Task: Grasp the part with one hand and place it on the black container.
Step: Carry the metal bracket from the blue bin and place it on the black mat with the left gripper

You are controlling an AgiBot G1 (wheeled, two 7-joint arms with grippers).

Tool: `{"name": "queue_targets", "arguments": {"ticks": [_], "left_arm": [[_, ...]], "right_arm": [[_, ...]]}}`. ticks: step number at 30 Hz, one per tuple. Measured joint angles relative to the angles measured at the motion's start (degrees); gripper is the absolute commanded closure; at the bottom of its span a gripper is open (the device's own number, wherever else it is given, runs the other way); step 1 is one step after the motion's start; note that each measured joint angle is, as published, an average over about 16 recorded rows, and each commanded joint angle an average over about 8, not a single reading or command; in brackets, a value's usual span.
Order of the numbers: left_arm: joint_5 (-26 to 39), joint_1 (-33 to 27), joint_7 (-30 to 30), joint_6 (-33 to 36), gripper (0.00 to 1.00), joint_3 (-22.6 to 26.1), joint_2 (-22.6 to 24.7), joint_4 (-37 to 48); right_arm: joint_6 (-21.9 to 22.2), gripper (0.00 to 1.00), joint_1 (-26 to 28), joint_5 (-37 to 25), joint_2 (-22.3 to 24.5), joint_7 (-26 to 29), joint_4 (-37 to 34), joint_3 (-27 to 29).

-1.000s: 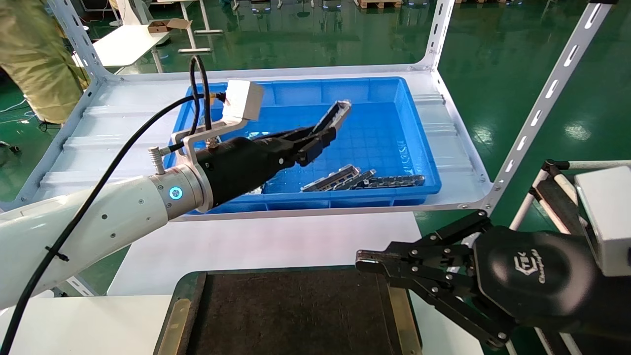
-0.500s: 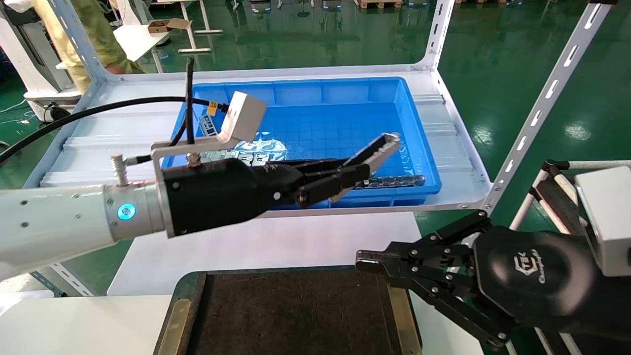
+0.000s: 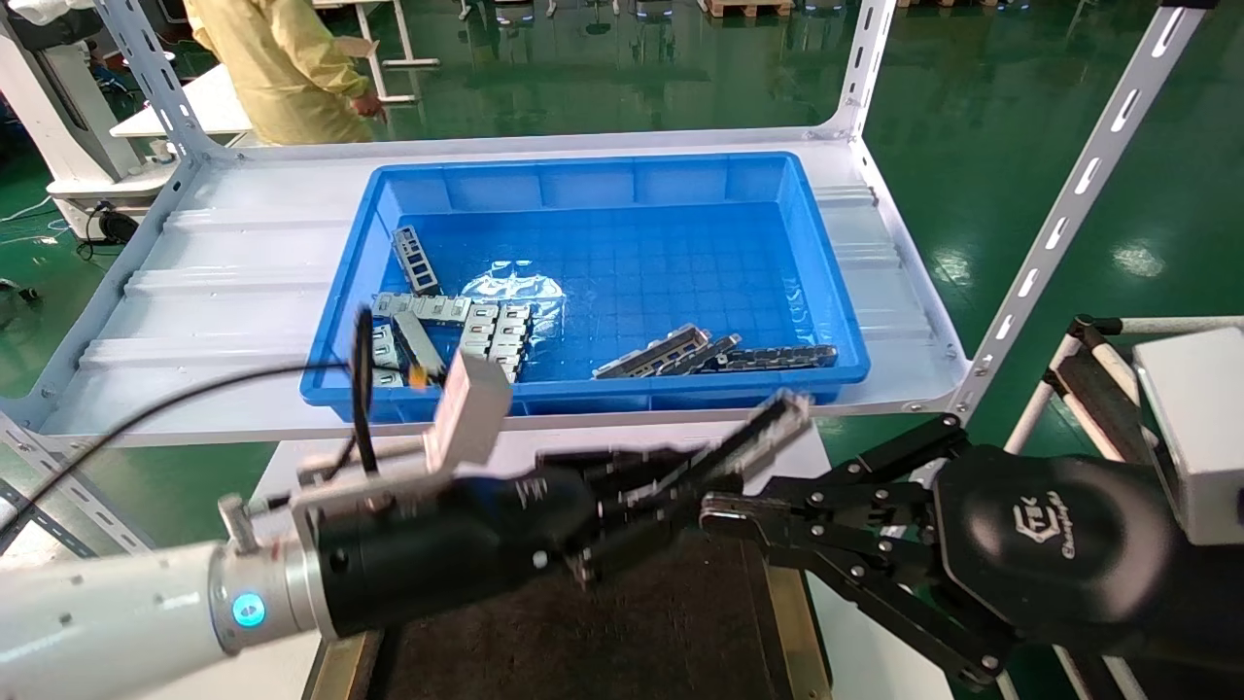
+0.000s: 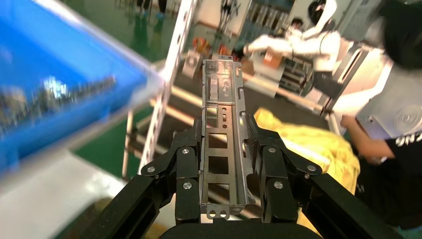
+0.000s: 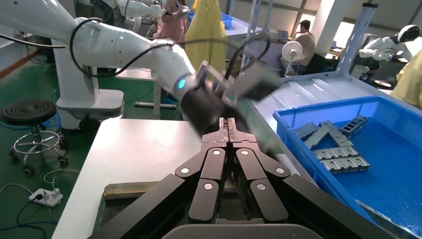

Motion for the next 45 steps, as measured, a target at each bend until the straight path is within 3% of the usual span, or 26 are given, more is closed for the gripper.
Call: {"name": "queue_targets", "arguments": {"ticks": [8,23,36,45], "left_arm": [[5.16,6.57,0.12,-9.98,1.00,3.93,1.69,0.25],[12.09,12.51,-7.30,-40.87,1.00,14.46,12.25,5.43],[3.83,11.36,-7.52,-61.76,1.00,23.20,24.91,15.10],[-5.44,9.88,-3.67,-71.27,1.00,27.82,29.04,16.90]], "right_arm": [[0.01,1.00,0.00,0.01,0.01,-0.01,0.00,-0.02],[0.02,1.00,0.01,0.03,0.02,-0.02,0.00,-0.05],[0.03,1.00,0.02,0.05,0.03,-0.04,0.00,-0.07],[0.04,1.00,0.02,0.06,0.04,-0.04,0.00,-0.09]]}}
